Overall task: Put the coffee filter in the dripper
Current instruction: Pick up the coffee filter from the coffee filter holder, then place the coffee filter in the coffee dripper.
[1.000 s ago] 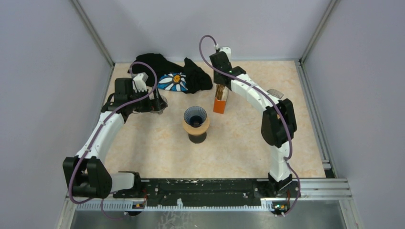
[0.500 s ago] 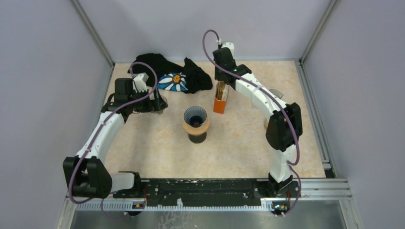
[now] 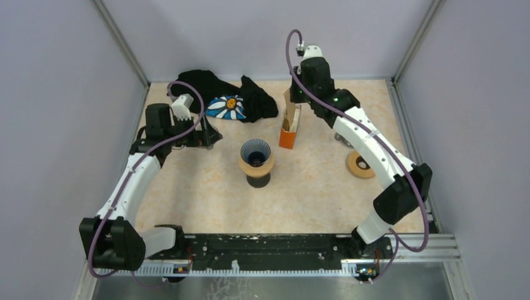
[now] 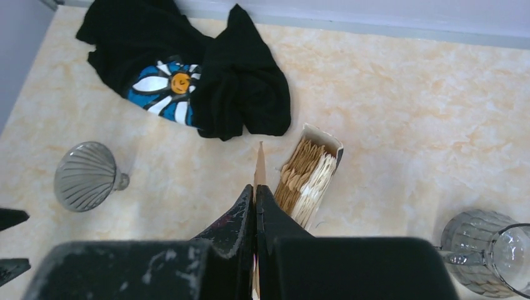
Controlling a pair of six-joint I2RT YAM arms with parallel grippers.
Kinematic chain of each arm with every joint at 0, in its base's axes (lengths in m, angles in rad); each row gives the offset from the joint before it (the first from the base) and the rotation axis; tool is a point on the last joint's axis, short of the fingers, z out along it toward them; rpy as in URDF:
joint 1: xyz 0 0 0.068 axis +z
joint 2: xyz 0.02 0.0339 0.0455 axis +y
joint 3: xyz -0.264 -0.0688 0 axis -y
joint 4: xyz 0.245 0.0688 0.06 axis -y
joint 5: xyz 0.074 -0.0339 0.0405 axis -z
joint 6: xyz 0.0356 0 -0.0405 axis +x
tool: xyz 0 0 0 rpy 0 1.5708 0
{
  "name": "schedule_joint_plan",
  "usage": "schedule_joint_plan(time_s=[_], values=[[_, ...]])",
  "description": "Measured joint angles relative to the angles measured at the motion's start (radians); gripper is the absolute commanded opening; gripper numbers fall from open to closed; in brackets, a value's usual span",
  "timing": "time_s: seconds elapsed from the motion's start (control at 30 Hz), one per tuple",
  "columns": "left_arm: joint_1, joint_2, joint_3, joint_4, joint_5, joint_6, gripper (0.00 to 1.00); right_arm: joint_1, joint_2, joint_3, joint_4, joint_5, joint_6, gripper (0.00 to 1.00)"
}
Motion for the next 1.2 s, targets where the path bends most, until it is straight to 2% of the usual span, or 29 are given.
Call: schedule_joint_plan(time_s=[0.37, 0.6, 0.83, 1.2], values=[[-0.019, -0.163, -0.051, 0.130, 0.140, -0.079, 0.99, 0.000, -0.245, -0.135, 0.031, -0.234, -0.057, 0.00], [-0.105, -0.218, -0.063, 0.216, 0.200, -0.114, 0.99, 0.000, -0.337, -0.172, 0.066, -0.408, -0.064, 0.00], [-0.212, -0.221, -0.065, 0.293, 0.230, -0.118, 0.99, 0.001, -0.405, -0.246, 0.090, -0.571, -0.063, 0.00], [-0.223, -0.104, -0.027, 0.410, 0.370, -0.133, 0.98, 0.003, -0.444, -0.318, 0.153, -0.754, -0.055, 0.00]])
